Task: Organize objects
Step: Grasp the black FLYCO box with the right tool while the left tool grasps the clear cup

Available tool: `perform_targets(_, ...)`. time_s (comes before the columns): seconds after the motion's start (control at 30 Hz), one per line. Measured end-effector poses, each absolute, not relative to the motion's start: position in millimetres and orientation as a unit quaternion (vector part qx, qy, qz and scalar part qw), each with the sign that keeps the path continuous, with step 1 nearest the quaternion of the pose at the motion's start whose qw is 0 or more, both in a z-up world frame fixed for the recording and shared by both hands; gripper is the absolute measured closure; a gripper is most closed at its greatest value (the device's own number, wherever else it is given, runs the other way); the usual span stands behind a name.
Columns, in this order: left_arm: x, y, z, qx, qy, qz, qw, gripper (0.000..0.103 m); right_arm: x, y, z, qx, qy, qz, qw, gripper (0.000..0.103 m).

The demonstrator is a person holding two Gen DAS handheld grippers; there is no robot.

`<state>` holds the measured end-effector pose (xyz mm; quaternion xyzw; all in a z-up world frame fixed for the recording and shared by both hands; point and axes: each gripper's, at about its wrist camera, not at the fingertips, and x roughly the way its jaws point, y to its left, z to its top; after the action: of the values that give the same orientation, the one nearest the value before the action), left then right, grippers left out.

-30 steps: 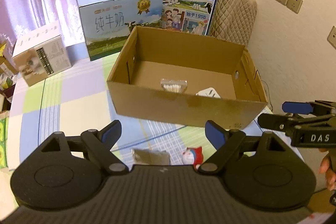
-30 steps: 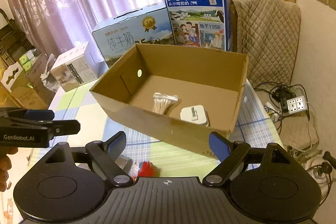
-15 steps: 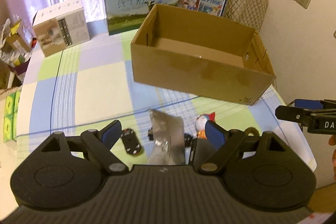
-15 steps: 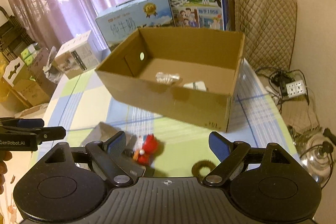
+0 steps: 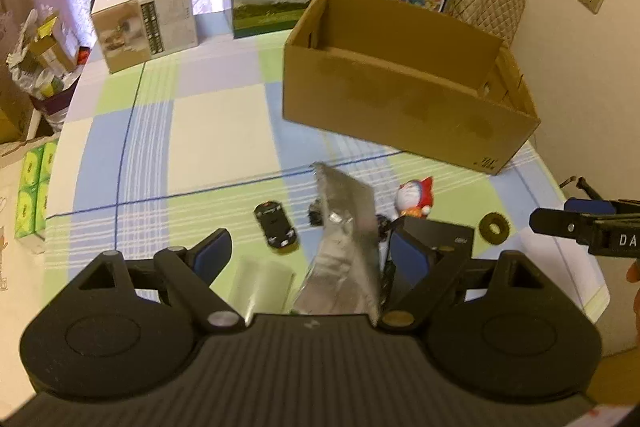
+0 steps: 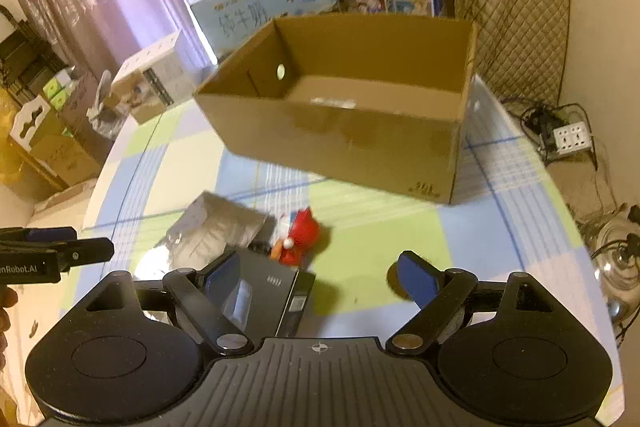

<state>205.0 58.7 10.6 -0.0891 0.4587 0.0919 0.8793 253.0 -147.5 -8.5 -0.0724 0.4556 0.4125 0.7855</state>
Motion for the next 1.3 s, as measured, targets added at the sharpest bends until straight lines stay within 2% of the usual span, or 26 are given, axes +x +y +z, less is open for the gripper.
perform_targets(0.63,181,93,-20,-0.110,0.484,0.113,0.861,0.019,213,-101,-59,-0.095,0.521,0.426,0.734,0.020)
perform_targets(1.3,176,137,-50,-0.119,0.498,0.131,0.849,0.019,196,-55,-91,-0.128,0.524,0.354,0.764,0.020)
